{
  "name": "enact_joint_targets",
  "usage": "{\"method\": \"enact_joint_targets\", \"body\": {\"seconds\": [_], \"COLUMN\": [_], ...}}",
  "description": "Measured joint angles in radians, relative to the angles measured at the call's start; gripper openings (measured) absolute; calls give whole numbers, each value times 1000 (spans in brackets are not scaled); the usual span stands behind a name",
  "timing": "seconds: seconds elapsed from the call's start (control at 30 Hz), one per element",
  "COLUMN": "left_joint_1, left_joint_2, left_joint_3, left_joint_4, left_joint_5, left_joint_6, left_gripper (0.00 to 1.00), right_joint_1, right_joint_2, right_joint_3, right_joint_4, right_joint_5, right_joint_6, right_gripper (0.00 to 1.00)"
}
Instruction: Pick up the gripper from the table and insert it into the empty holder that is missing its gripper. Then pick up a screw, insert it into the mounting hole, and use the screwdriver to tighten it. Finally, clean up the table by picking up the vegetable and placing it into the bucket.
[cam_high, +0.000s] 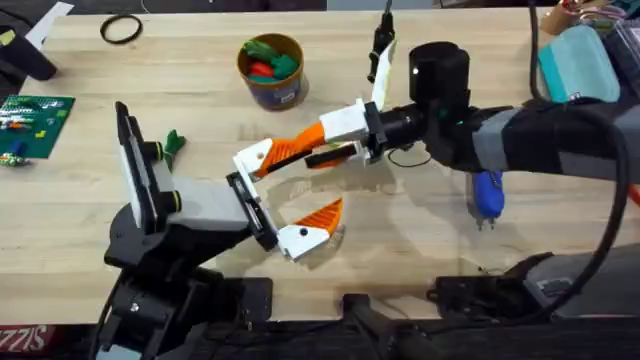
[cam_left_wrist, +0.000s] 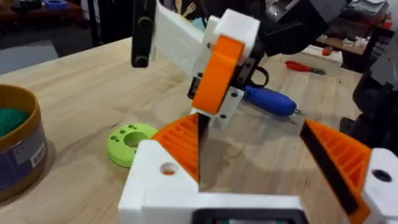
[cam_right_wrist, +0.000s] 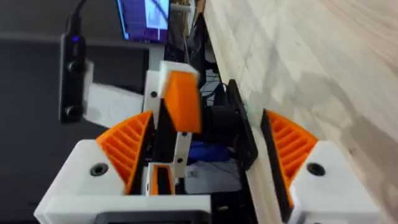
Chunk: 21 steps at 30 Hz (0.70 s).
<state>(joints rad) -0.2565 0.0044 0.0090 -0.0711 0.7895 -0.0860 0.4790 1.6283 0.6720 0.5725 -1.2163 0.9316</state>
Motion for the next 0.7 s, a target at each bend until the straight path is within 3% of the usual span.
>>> {"method": "enact_joint_targets", "body": {"seconds": [0.27, 0.33, 0.43, 0.53, 0.6, 0.63, 0.7], "left_joint_1": [0, 0, 0, 0, 0, 0, 0], "left_joint_2": [0, 0, 0, 0, 0, 0, 0], "left_joint_3": [0, 0, 0, 0, 0, 0, 0], "left_joint_4": [0, 0, 0, 0, -1, -1, -1], "left_joint_5": [0, 0, 0, 0, -1, -1, 0], "left_joint_6": [0, 0, 0, 0, -1, -1, -1], "left_gripper": [986, 986, 986, 986, 986, 986, 986], "right_joint_1": [14, 14, 14, 14, 14, 13, 12], "right_joint_2": [0, 0, 0, 0, 0, -1, -2], "right_joint_3": [0, 0, 0, 0, 0, 0, 0], "right_joint_4": [79, 79, 80, 80, 84, 87, 87], "right_joint_5": [1, 1, 3, 4, 0, -3, -4], "right_joint_6": [3, 3, 2, 3, 6, 7, 10], "right_gripper": [992, 932, 746, 429, 130, 47, 11]}}
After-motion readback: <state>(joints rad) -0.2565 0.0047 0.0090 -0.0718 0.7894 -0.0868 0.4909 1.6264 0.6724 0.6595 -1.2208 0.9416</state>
